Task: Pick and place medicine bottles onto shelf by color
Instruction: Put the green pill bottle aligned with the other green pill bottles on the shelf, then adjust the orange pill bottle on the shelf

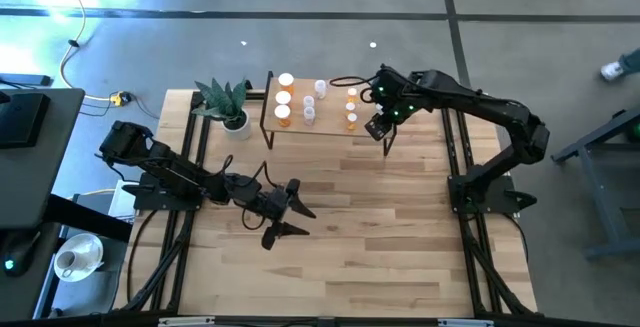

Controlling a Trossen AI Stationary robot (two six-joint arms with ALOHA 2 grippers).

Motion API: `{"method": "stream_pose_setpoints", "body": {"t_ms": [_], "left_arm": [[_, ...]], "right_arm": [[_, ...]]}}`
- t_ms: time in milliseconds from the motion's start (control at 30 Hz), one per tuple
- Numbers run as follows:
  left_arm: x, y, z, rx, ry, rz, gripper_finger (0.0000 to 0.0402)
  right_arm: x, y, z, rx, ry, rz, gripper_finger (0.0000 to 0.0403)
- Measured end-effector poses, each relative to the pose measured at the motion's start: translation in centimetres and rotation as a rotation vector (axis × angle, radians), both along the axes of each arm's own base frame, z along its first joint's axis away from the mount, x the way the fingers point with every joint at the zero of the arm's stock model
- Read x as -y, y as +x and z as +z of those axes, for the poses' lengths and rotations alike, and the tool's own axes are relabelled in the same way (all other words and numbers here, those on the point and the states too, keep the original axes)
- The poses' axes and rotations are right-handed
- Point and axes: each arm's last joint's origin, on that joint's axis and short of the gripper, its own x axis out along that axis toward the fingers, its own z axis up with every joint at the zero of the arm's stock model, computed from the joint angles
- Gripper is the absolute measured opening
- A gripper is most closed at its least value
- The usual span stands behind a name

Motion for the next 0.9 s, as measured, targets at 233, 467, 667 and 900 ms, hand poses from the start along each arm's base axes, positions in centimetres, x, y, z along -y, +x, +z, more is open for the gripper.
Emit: {"method": "stream_pose_setpoints", "body": {"t_ms": [233,467,667,900], "left_arm": [[0.0,0.0,0.0,0.0,0.0,0.004,0.0214],[-0.7,0.0,-0.3,-0.042,0.03,0.067,0.0214],[-1.7,-0.3,-0.7,-0.119,0.105,0.147,0.0214],[-1.7,-0.4,-1.1,-0.165,0.131,0.195,0.0214]], "right_arm": [[-0.9,-1.5,2.0,0.078,-0.016,-0.019,0.0167],[-2.6,-2.7,4.2,0.186,-0.056,0.003,0.0167],[-3.8,-0.9,5.7,0.374,-0.176,0.078,0.0167],[-3.7,1.6,5.9,0.49,-0.248,0.089,0.0167]]}}
